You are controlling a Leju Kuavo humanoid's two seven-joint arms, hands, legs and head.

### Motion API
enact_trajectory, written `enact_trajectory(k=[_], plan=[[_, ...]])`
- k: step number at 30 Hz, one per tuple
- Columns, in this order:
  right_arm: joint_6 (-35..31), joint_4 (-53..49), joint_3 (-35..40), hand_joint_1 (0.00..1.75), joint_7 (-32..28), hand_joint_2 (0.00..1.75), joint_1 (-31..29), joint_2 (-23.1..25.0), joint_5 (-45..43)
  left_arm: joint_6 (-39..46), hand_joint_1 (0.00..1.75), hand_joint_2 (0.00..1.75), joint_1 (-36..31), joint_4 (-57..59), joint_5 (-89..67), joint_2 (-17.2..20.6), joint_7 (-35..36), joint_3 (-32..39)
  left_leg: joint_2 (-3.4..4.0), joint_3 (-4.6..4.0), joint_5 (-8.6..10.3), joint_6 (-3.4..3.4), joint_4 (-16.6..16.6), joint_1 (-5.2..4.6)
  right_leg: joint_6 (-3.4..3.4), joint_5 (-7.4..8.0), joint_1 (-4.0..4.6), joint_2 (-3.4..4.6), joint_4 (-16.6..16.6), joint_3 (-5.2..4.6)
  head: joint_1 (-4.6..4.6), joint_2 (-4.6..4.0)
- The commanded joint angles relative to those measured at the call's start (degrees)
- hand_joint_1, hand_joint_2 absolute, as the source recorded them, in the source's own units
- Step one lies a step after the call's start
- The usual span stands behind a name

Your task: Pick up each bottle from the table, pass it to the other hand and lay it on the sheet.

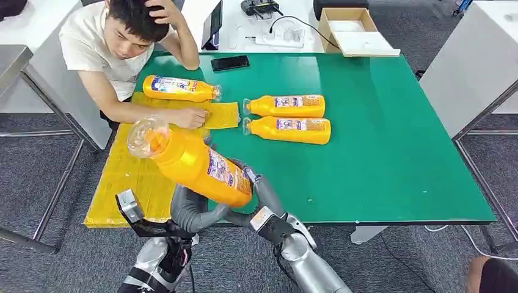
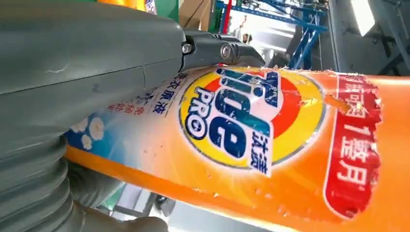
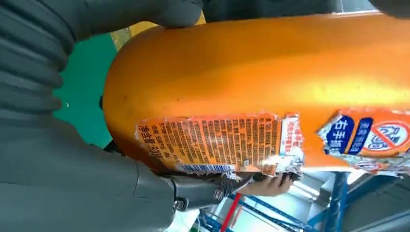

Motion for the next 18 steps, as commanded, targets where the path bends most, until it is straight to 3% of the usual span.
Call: enact_trajectory(k=[1,6,18], plan=[[1.23,9.3,6.98,1.75,-0.55,1.75,-3.62,0.23,2.14,0.66,0.0,1.75,-3.66,4.75,-0.6,0.95,-0.17,0.21,0.07,0.21,-0.06,-0.09,-0.04,0.05,-0.11,-0.05,0.07,0.0,-0.05,0.2,0.02,0.0],[0.56,13.87,8.79,1.75,-0.69,1.75,-3.31,0.76,2.14,2.79,0.0,1.75,-2.17,-2.9,0.75,-0.81,-3.06,4.97,0.14,0.19,-0.08,-0.12,-0.01,0.1,-0.13,-0.05,0.12,0.04,-0.04,0.18,0.02,0.02],[0.44,14.05,8.74,1.75,-0.95,1.75,-3.49,0.64,2.11,2.97,0.0,1.75,-1.93,-3.58,0.92,-0.7,-2.58,5.01,0.02,0.19,-0.08,-0.1,0.0,0.1,-0.11,-0.09,0.12,-0.07,-0.04,0.2,0.02,0.02]])
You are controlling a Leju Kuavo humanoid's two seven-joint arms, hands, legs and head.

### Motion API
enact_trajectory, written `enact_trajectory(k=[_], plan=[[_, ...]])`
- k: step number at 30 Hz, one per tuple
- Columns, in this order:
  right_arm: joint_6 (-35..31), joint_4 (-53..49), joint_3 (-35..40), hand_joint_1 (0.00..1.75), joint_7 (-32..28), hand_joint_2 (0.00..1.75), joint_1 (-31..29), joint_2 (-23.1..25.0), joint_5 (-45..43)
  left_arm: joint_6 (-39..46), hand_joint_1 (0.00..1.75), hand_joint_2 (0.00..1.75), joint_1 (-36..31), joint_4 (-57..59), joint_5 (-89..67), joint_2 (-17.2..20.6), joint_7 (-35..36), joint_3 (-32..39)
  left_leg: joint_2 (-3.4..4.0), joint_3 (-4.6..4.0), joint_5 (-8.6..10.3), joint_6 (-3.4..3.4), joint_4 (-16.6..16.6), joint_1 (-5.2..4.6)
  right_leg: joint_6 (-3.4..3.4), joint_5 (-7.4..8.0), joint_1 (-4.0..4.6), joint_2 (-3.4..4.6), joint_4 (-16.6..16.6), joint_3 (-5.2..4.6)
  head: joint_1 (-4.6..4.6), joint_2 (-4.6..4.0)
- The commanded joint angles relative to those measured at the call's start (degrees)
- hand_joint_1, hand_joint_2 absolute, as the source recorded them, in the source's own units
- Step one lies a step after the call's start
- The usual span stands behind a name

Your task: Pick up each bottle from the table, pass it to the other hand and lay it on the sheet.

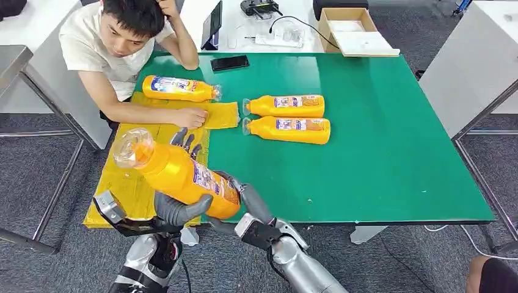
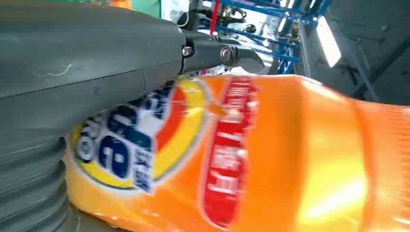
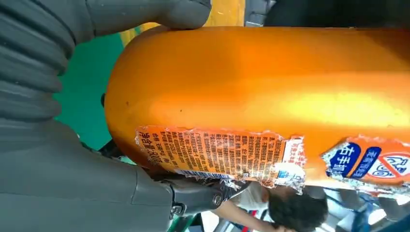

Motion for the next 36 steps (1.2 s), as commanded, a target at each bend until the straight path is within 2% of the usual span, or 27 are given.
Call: enact_trajectory(k=[1,3,4,5,9,13,14,15,16,23,28,36], plan=[[0.33,5.96,4.26,1.75,-0.89,1.75,-1.22,-0.13,0.76,0.04,0.0,1.75,-2.44,-0.06,0.07,-0.66,0.24,0.7,0.0,0.15,-0.06,-0.08,-0.01,0.06,-0.09,-0.07,0.07,-0.08,-0.04,0.18,0.0,0.0],[0.33,5.96,4.26,1.75,-0.89,1.75,-1.22,-0.13,0.76,0.04,0.0,1.75,-2.44,-0.06,0.07,-0.66,0.24,0.7,0.0,0.22,-0.1,-0.12,0.0,0.09,-0.13,-0.1,0.11,-0.1,-0.05,0.25,0.0,-0.02],[0.41,5.95,4.25,1.75,-0.82,1.75,-0.98,-0.13,0.66,0.72,0.4,1.75,-2.25,-0.23,1.31,-1.5,-0.48,1.93,-0.04,0.13,-0.05,-0.08,-0.01,0.06,-0.09,-0.06,0.08,-0.11,-0.04,0.16,0.02,-0.02],[0.22,6.0,4.25,1.75,-0.93,1.75,-0.56,-0.31,0.67,0.52,1.75,1.75,-2.35,-0.96,2.16,-1.37,-0.5,2.48,-0.03,0.23,-0.11,-0.13,0.01,0.11,-0.15,-0.12,0.14,-0.14,-0.03,0.28,0.02,-0.02],[-2.72,6.86,4.37,1.75,-0.98,1.75,1.13,-2.33,2.82,0.88,1.75,1.75,-2.38,-3.19,0.24,0.99,0.96,3.1,-0.05,0.12,-0.03,-0.07,-0.03,0.05,-0.08,-0.05,0.07,-0.11,-0.05,0.15,0.02,0.0],[-4.36,5.21,3.07,1.75,-1.94,1.75,2.48,-3.9,4.85,-2.77,1.75,1.75,-3.13,0.22,-0.98,2.86,2.35,3.29,-0.11,0.21,-0.02,-0.08,-0.08,0.07,-0.09,-0.06,0.09,-0.18,-0.11,0.24,0.02,0.0],[-4.41,4.91,2.79,0.12,-1.94,1.75,2.64,-4.01,4.95,-3.31,1.75,1.75,-3.1,0.53,-0.55,2.85,2.46,3.52,-0.12,0.35,-0.07,-0.12,-0.11,0.1,-0.14,-0.11,0.13,-0.23,-0.15,0.4,0.0,0.0],[-4.4,3.92,2.34,0.0,-1.95,1.75,3.3,-4.18,4.96,-3.87,1.75,1.75,-2.8,0.58,0.14,3.0,2.23,4.37,-0.11,0.26,-0.05,-0.09,-0.08,0.08,-0.1,-0.09,0.1,-0.2,-0.12,0.3,0.02,0.0],[-4.45,2.92,1.78,0.0,-1.91,0.0,3.97,-4.17,4.93,-4.58,1.75,1.75,-2.7,0.48,0.79,2.98,2.43,4.87,-0.08,0.18,-0.02,-0.07,-0.07,0.05,-0.07,-0.06,0.07,-0.14,-0.09,0.19,0.0,0.0],[-8.75,-5.7,-3.98,0.0,-2.06,0.0,8.07,-5.72,3.58,-7.52,1.75,1.75,-2.51,1.95,-1.23,5.79,6.45,5.75,-0.05,0.29,-0.09,-0.13,-0.07,0.07,-0.15,-0.12,0.1,-0.16,-0.08,0.3,0.0,0.0],[-9.71,-9.34,-7.91,0.0,-2.06,0.0,10.14,-6.57,2.58,-4.05,1.75,1.75,-1.81,3.71,-7.46,8.42,9.17,4.11,0.01,0.27,-0.1,-0.11,-0.05,0.03,-0.14,-0.11,0.06,-0.1,-0.06,0.27,0.0,0.0],[-10.26,-10.33,-8.85,0.0,-2.06,0.0,10.28,-6.74,2.35,-3.23,1.75,1.75,-2.3,5.51,-8.75,8.5,9.46,3.78,0.02,0.24,-0.11,-0.11,-0.04,0.04,-0.13,-0.12,0.06,-0.08,-0.03,0.23,0.0,0.0]])
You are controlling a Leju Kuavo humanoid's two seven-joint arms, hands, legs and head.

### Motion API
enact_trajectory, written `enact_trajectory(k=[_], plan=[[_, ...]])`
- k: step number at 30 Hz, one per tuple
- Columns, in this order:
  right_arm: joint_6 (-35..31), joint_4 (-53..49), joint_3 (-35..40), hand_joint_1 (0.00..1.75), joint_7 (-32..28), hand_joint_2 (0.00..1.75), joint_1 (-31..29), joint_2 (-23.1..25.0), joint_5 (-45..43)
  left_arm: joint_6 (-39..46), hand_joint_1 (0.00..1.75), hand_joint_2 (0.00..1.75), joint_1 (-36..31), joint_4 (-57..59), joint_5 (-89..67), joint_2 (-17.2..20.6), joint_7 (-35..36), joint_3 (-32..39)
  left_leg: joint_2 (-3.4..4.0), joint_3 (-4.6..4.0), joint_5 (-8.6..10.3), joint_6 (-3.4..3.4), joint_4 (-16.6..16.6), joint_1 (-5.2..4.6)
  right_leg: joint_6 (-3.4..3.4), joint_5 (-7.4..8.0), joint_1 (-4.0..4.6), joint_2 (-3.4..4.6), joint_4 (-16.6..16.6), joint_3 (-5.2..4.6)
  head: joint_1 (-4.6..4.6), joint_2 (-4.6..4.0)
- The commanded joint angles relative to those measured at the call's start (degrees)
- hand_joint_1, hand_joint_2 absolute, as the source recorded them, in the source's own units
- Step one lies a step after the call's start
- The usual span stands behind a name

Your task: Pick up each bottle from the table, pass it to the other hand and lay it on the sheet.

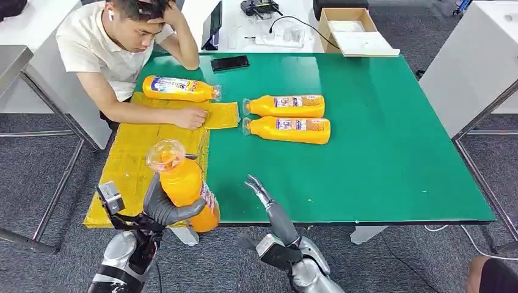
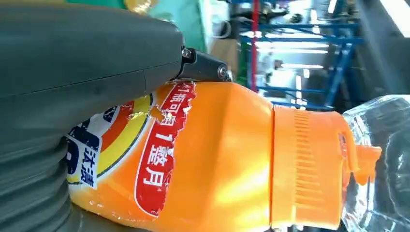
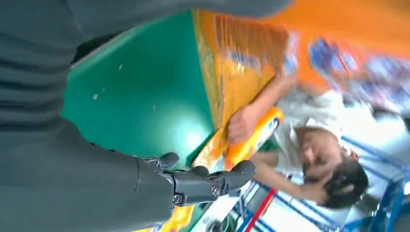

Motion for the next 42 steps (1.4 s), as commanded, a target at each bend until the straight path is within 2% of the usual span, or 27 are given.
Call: enact_trajectory(k=[1,3,5,6,9,20,21,23,27,28,32,37,42], plan=[[-0.49,-1.94,-3.12,0.0,-1.82,0.0,0.4,-1.32,-0.2,0.47,1.75,1.75,-2.12,5.51,-0.68,2.44,0.35,-0.87,0.02,0.22,-0.07,-0.09,-0.06,0.05,-0.1,-0.08,0.06,-0.07,-0.05,0.22,0.0,-0.02],[-5.49,-6.04,-3.27,0.0,-1.82,0.0,1.81,-1.66,0.49,17.52,1.75,1.75,-3.21,3.45,-11.89,0.35,-1.68,0.61,0.01,0.25,-0.08,-0.1,-0.05,0.05,-0.12,-0.1,0.06,-0.08,-0.04,0.26,0.0,0.0],[-6.33,-9.44,-3.96,0.0,-1.82,0.0,2.68,-1.91,-2.32,27.31,1.75,1.75,-4.18,0.48,-20.18,-0.33,-3.3,0.3,-0.07,0.16,-0.09,-0.11,0.03,0.08,-0.12,-0.12,0.1,-0.17,0.01,0.21,-0.02,-0.02],[-4.26,-11.05,-5.99,0.0,-1.82,0.0,3.19,-1.12,-5.08,29.35,1.75,1.75,-4.05,-1.52,-21.75,-0.22,-2.79,0.15,-0.16,-0.04,-0.03,-0.07,0.08,0.06,-0.08,-0.09,0.07,-0.23,0.06,0.03,-0.02,0.0],[-8.69,-16.48,-7.87,0.0,-1.82,0.0,4.03,-1.14,-3.73,37.45,1.75,1.75,-3.61,-5.51,-30.68,1.53,-2.7,-0.91,-0.04,0.04,-0.14,-0.12,0.18,0.1,-0.14,-0.16,0.12,-0.15,0.16,0.07,0.0,0.0],[-8.37,-16.47,-8.21,0.0,-1.82,0.0,3.83,-1.44,-3.99,37.41,1.75,1.75,-3.33,-5.65,-30.62,1.76,-2.72,-0.87,-0.01,0.09,-0.03,-0.08,-0.01,0.03,-0.09,-0.05,0.05,-0.08,-0.01,0.1,-0.02,0.0],[-13.18,-17.26,-9.4,0.0,-1.82,0.0,3.91,-0.59,-4.96,45.25,1.75,1.75,-3.98,-4.18,-40.69,2.86,-2.86,-2.09,0.02,0.23,-0.11,-0.13,0.0,0.08,-0.14,-0.12,0.11,-0.09,-0.01,0.24,0.0,0.0],[-15.6,-17.44,-12.4,0.0,-1.82,0.0,3.58,0.63,-7.84,46.21,1.75,1.75,-5.34,-1.78,-44.13,3.53,0.07,-2.67,0.01,0.11,-0.04,-0.08,-0.02,0.04,-0.09,-0.06,0.05,-0.07,0.0,0.11,0.0,-0.02],[-13.91,-16.47,-16.92,0.0,-1.82,0.0,2.34,3.12,-11.03,43.49,1.75,1.75,-11.68,10.34,-50.39,3.62,1.99,-6.86,-0.13,0.11,0.02,-0.08,-0.03,0.01,-0.08,-0.06,0.02,-0.2,0.0,0.11,0.0,-0.02],[-13.14,-15.28,-16.86,0.0,-1.82,0.0,1.52,3.51,-10.67,45.37,1.75,1.75,-13.84,14.7,-54.14,3.09,2.15,-8.62,-0.29,0.19,0.04,-0.12,-0.03,0.05,-0.14,-0.09,0.07,-0.39,-0.02,0.27,0.0,0.0],[-11.5,-11.52,-15.41,0.0,-1.82,0.0,-1.14,4.96,-11.2,46.98,1.75,1.75,-20.96,27.24,-58.38,1.12,3.46,-11.36,-0.22,0.19,0.05,-0.11,-0.02,0.07,-0.13,-0.02,0.09,-0.3,-0.04,0.29,-0.02,0.0],[-10.73,-8.55,-14.13,0.0,-1.82,0.0,-2.31,5.18,-11.18,43.26,1.75,1.75,-27.78,39.18,-59.91,0.76,6.41,-12.81,-0.16,0.24,0.05,-0.11,-0.05,0.09,-0.12,-0.02,0.11,-0.27,-0.06,0.32,0.0,-0.02],[-9.25,-5.16,-12.74,0.0,-1.82,0.0,-4.13,5.45,-12.14,38.58,1.75,1.75,-31.92,51.48,-52.94,1.28,3.06,-6.6,0.17,0.34,-0.02,-0.11,-0.07,0.07,-0.11,0.01,0.09,0.06,-0.05,0.31,0.0,-0.02]])
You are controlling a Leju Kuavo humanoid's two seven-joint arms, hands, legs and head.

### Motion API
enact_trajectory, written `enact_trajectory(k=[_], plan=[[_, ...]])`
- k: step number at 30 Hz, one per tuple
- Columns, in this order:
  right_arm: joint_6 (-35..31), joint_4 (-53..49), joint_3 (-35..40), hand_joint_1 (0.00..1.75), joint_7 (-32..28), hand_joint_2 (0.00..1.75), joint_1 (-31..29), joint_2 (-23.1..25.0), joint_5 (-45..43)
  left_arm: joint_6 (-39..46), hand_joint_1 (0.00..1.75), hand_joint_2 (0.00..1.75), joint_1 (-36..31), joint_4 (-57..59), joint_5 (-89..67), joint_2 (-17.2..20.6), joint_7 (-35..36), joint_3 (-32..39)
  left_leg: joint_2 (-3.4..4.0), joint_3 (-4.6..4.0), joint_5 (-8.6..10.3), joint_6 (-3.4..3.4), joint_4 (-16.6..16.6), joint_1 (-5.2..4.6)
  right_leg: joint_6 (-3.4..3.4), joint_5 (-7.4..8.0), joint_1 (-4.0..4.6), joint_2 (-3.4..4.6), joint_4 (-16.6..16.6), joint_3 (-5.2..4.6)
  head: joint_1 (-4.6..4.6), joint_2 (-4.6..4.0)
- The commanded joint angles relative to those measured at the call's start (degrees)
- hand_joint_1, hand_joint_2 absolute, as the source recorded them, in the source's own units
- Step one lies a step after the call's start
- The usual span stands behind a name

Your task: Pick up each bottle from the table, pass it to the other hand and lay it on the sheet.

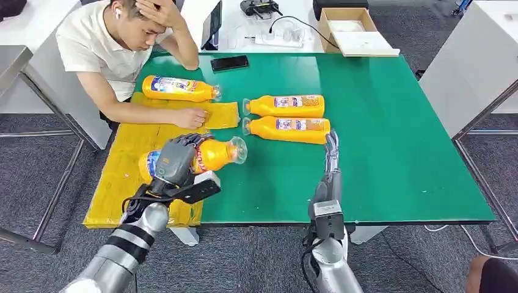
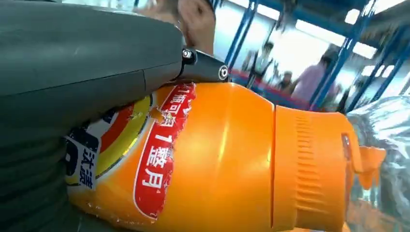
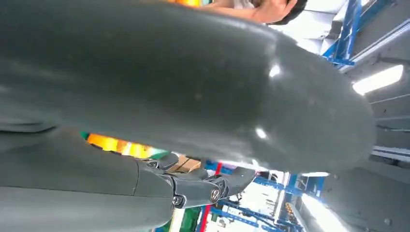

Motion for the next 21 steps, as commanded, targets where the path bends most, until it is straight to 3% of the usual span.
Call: enact_trajectory(k=[1,5,12,21], plan=[[1.61,10.32,0.54,0.0,-1.79,0.0,-4.99,1.1,-1.32,-4.96,1.75,1.75,-13.11,29.94,6.58,0.62,-2.52,3.01,0.17,0.23,-0.06,-0.1,-0.04,0.07,-0.11,-0.02,0.08,0.09,-0.04,0.21,0.0,0.02],[2.01,11.09,0.75,0.0,-1.79,0.0,-5.18,1.07,-1.82,-4.88,1.75,1.75,-14.18,31.76,5.67,0.9,-1.81,3.03,0.17,0.19,-0.08,-0.1,-0.01,0.09,-0.12,-0.03,0.1,0.08,-0.03,0.19,0.0,0.02],[2.78,13.32,-0.21,0.0,-1.79,0.0,-5.82,0.92,-2.04,-8.56,1.75,1.75,-16.93,36.17,0.25,0.67,8.6,0.8,0.13,0.19,-0.1,-0.11,0.02,0.11,-0.13,-0.05,0.11,0.06,-0.03,0.23,0.02,0.02],[2.82,13.71,-1.13,0.0,-1.79,0.0,-5.59,0.72,-1.67,-8.85,1.75,1.75,-16.43,36.96,-1.15,1.19,11.11,1.07,0.11,0.13,-0.05,-0.07,-0.03,0.05,-0.08,-0.03,0.06,0.05,-0.03,0.13,0.0,0.02]])
